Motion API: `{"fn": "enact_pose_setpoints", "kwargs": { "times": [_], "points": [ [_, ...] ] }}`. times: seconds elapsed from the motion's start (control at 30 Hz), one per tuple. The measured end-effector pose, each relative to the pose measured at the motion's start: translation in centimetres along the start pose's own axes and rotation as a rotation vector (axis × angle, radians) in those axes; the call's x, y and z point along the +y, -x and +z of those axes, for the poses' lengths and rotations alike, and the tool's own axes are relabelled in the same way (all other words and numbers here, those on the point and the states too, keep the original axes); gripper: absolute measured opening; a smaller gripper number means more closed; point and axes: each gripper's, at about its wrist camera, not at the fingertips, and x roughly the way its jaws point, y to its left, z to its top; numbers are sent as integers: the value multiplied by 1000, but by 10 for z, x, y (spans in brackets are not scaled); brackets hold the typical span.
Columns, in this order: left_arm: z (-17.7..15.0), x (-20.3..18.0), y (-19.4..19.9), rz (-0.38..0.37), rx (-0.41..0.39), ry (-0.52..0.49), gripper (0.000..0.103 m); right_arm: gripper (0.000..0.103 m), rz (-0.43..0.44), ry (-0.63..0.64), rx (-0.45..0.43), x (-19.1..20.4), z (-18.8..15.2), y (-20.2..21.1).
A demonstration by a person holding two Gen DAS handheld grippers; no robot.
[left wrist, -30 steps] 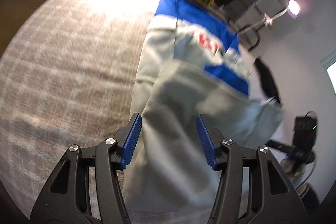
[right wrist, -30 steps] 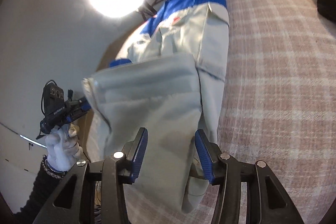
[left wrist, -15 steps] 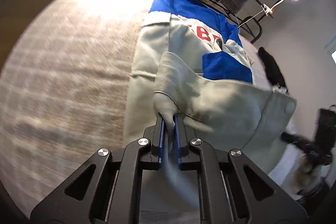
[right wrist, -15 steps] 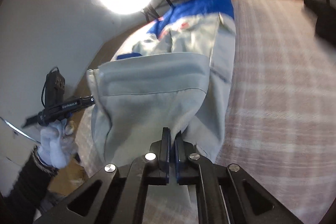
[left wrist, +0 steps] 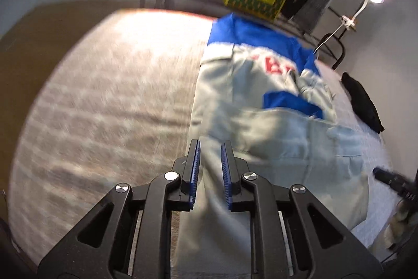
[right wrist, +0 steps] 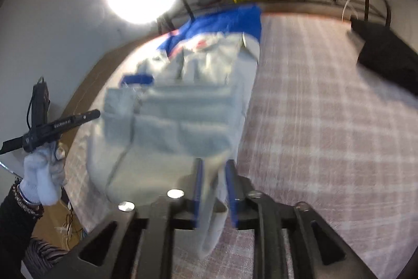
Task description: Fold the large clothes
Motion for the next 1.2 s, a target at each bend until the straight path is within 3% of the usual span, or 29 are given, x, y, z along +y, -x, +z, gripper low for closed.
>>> {"fn": "enact_pose_setpoints", "kwargs": {
  "times": [0.1, 0.17, 0.3, 0.37, 0.43, 0.47, 0.7, 0.77, 0.83, 0.9, 0.97, 1.03, 1.2],
  "points": [
    [5, -6, 9, -96, -27, -3, 14, 23, 28, 74, -63, 20, 12, 10],
    [6, -24, 7, -149, -23, -47, 14, 31, 69, 130, -78, 37, 18, 8],
    [2, -60, -19, -85, 21, -133, 14, 31, 64, 213, -57, 63, 26, -7],
    [3, -61, -39, -25, 66, -103, 14, 31, 47, 228, -31, 68, 30, -24],
    [5, -48, -53, -15, 99, -34, 16, 31, 32, 223, -7, 67, 33, -43],
    [5, -43, -59, -7, 111, -10, 23, 31, 29, 216, 11, 66, 36, -54],
    [1, -45, -64, 23, 98, -38, 25, 31, -37, 227, 98, 68, 38, -92],
    [4, -45, -55, 32, 72, -59, 25, 32, -35, 236, 99, 71, 40, -82],
    [11, -41, -38, 23, 31, -65, 25, 32, -11, 232, 41, 72, 44, -60],
    [21, -32, -22, -23, -8, -34, 25, 39, -9, 237, -58, 71, 47, -28],
    [36, -22, -3, -36, -71, -4, 25, 54, -24, 244, -161, 64, 50, 4],
    [53, -15, 8, -34, -96, -3, 25, 58, -26, 225, -222, 52, 54, 27],
    [108, -10, 28, -2, -140, -77, 28, 63, -71, 193, -215, 13, 78, 57]
  ]
}}
